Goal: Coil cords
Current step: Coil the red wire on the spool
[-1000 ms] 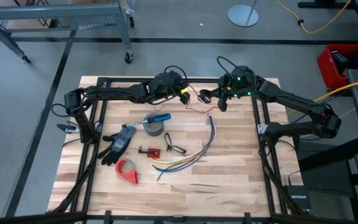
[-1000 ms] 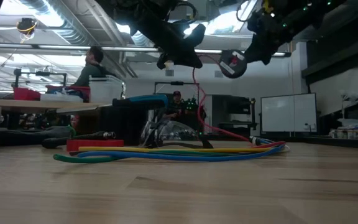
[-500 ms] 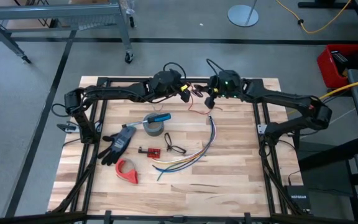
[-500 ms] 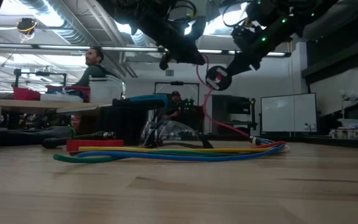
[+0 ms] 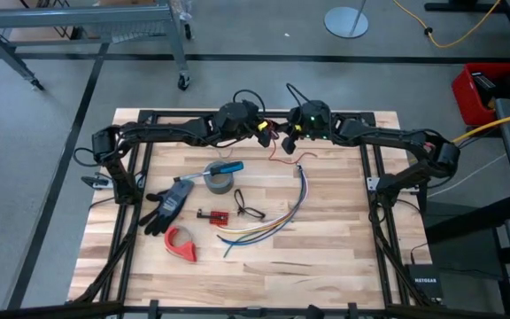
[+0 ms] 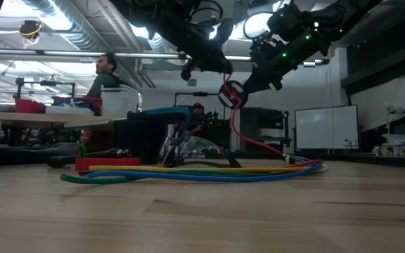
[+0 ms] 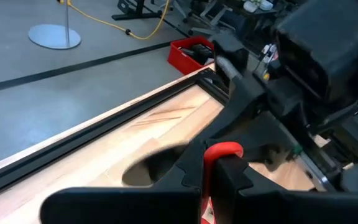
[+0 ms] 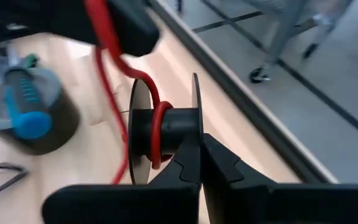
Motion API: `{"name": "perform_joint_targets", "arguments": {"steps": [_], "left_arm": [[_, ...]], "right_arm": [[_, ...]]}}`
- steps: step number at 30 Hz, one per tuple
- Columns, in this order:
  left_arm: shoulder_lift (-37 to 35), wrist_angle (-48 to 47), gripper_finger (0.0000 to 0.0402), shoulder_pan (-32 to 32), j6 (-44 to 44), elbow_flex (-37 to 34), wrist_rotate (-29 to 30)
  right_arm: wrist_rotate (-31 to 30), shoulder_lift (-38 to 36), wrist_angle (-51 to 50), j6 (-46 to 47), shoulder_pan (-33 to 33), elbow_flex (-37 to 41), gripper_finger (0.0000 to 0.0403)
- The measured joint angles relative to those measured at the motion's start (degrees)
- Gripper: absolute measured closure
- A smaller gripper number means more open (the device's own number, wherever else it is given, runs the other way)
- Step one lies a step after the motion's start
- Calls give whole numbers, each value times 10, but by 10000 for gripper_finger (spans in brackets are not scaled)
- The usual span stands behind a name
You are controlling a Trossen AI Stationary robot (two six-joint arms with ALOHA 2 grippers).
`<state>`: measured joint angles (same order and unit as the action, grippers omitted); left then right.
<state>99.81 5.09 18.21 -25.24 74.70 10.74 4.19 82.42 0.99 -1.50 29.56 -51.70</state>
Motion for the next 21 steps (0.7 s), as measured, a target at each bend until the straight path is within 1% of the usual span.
{"name": "perform_joint_targets", "arguments": {"steps": [2, 4, 10, 21], "left_arm": [[0, 1, 401, 4, -2, 0, -3], [0, 2, 401, 9, -11, 0, -3], [0, 8, 401, 8, -29, 0, -1], [-1, 42, 401, -6, -33, 0, 5]], "right_arm": [[26, 1, 0, 0, 0, 0, 402], [29, 1, 1, 3, 0, 0, 402], [-14, 1, 51, 16, 0, 0, 402], [-21, 4, 120, 43, 0, 1, 402]]}}
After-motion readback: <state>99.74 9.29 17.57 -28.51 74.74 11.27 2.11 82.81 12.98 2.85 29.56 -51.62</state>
